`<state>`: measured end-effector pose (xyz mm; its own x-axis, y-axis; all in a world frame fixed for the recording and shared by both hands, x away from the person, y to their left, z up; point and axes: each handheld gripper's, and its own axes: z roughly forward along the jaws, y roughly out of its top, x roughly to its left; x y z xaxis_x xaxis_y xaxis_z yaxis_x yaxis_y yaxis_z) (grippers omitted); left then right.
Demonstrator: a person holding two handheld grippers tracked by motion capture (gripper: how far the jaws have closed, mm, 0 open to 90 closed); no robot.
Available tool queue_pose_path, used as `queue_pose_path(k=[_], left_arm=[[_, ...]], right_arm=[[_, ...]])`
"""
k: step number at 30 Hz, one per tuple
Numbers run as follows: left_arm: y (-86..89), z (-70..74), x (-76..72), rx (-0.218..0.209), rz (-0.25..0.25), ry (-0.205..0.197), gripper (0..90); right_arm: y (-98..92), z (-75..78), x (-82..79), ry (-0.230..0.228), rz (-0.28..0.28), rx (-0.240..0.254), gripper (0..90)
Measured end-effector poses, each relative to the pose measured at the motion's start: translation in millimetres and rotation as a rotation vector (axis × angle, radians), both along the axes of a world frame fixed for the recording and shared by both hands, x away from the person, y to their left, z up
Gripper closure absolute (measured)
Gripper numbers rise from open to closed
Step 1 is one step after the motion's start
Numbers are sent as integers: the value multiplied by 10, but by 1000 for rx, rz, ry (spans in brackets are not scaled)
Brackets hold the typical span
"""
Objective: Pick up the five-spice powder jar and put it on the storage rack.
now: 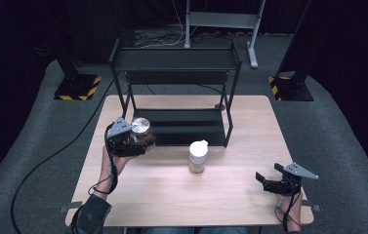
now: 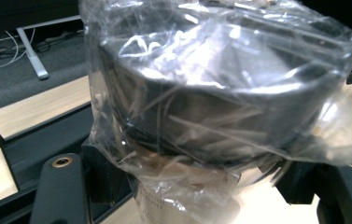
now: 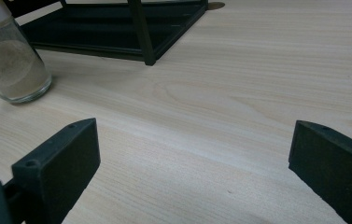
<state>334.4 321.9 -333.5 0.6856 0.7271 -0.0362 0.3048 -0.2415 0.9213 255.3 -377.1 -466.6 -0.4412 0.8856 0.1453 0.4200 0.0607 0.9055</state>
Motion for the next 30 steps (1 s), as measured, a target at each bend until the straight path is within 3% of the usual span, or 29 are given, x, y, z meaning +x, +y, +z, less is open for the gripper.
queue_pose_path(k=[30], left_arm=[[-15,417,292,4,-44,-36,303]], right_arm=[[0,1,2,1,0,0,10]])
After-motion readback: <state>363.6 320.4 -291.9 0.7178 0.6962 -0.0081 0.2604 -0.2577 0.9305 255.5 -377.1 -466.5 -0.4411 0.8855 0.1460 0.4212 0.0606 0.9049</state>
